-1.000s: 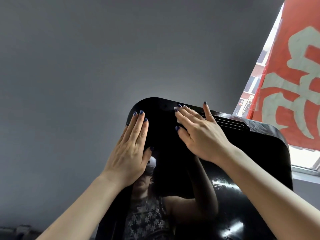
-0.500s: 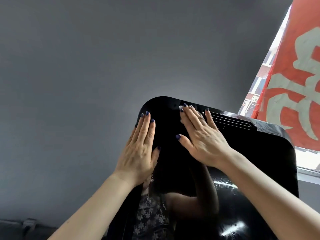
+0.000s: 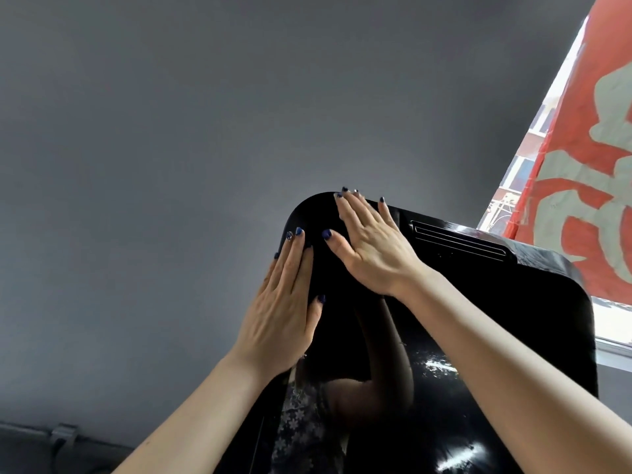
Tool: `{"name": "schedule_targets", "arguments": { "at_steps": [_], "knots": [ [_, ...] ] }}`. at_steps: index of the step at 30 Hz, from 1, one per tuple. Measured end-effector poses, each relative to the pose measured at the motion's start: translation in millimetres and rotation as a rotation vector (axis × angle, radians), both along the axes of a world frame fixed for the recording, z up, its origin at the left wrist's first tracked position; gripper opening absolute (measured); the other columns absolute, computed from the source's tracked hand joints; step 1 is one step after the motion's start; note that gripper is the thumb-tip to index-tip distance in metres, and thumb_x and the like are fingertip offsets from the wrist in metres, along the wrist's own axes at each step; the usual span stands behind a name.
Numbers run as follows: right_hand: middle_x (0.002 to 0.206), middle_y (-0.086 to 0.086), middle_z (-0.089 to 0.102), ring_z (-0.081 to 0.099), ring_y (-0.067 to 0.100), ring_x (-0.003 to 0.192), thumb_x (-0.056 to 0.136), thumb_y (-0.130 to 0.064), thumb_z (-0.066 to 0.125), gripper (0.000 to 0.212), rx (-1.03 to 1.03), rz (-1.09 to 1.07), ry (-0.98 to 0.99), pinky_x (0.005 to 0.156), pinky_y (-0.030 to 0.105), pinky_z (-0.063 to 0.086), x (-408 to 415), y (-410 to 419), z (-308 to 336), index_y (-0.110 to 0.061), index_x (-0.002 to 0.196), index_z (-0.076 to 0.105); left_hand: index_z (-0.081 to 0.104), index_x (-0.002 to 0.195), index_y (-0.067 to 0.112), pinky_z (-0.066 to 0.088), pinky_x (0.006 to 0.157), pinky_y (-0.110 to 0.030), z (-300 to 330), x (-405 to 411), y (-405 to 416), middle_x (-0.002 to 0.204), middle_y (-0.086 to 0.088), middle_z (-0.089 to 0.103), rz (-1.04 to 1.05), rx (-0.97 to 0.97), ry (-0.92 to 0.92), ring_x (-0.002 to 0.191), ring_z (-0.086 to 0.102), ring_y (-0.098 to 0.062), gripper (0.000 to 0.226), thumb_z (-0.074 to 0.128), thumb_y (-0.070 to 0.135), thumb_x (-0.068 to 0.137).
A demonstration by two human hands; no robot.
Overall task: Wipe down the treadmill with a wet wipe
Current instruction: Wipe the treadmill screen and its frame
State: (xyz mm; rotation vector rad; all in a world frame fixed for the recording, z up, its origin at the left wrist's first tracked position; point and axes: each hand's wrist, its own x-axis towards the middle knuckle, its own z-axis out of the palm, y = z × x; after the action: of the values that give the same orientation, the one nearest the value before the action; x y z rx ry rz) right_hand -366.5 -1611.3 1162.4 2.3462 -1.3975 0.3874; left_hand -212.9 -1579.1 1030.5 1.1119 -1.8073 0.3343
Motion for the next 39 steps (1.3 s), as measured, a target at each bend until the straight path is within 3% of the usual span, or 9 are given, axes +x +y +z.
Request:
{"name": "schedule_targets", "arguments": {
  "at_steps": [4,8,14,22,30,33,39],
  "knots": [
    [0.168,-0.008,-0.011,-0.018,0.002,0.151,0.095,-0.065,0.004,0.08,-0.052,0.061,0.091,0.124,0.031,-0.012,-22,22,-19,-0.021,0.162,-0.002,0.007,0.16,0.005,0.002,0.126,-0.03,-9,0,4,0.17,-0.009,-0.003,-0.025,0.029,0.012,0.157,-0.001,-0.02,0.064,0.022,0.039,0.107],
    [0.169,-0.006,0.001,-0.007,0.004,0.154,0.096,-0.064,0.003,0.079,-0.068,0.014,0.05,0.124,0.031,-0.013,-5,2,-3,-0.019,0.162,0.004,0.009,0.16,0.006,0.004,0.127,-0.031,-9,0,3,0.17,-0.01,0.001,-0.005,0.009,0.014,0.157,0.002,-0.02,0.065,0.028,0.035,0.105],
    [0.169,-0.002,0.011,0.0,0.01,0.155,0.107,-0.052,0.018,0.065,0.009,-0.049,0.037,0.125,0.039,-0.01,35,-34,20,-0.015,0.161,0.014,0.011,0.16,0.006,0.001,0.126,-0.028,-24,1,13,0.169,-0.011,0.007,0.016,0.057,0.019,0.157,0.005,-0.021,0.068,0.034,0.035,0.102],
    [0.169,-0.004,-0.005,-0.012,0.01,0.154,0.096,-0.065,0.003,0.081,-0.079,0.119,0.174,0.126,0.039,-0.01,11,19,-23,-0.017,0.162,0.003,0.007,0.16,0.006,0.008,0.127,-0.038,-49,3,29,0.169,-0.012,0.006,-0.005,0.046,0.038,0.157,0.007,-0.023,0.064,0.03,0.033,0.107],
    [0.167,-0.003,0.021,0.006,0.011,0.155,0.105,-0.053,0.009,0.067,-0.05,-0.011,0.237,0.124,0.044,-0.014,47,-28,23,-0.015,0.158,0.024,0.004,0.16,0.007,0.008,0.127,-0.036,-56,2,31,0.169,-0.012,0.003,-0.008,0.091,0.052,0.157,0.005,-0.022,0.067,0.031,0.033,0.105],
    [0.167,-0.001,0.021,0.006,0.013,0.155,0.106,-0.054,0.012,0.067,-0.042,0.005,0.204,0.124,0.044,-0.012,49,-30,22,-0.015,0.158,0.025,0.004,0.161,0.007,0.011,0.126,-0.038,-68,3,39,0.169,-0.012,0.004,-0.021,0.085,0.061,0.157,0.007,-0.023,0.067,0.032,0.032,0.105],
    [0.169,-0.005,0.011,-0.002,0.011,0.156,0.096,-0.063,0.006,0.079,-0.067,0.215,0.458,0.124,0.045,-0.012,25,10,-9,-0.02,0.161,0.019,0.003,0.161,0.007,0.011,0.126,-0.039,-84,4,51,0.169,-0.013,0.004,-0.005,0.075,0.071,0.156,0.008,-0.024,0.068,0.034,0.03,0.105]
  ]
}}
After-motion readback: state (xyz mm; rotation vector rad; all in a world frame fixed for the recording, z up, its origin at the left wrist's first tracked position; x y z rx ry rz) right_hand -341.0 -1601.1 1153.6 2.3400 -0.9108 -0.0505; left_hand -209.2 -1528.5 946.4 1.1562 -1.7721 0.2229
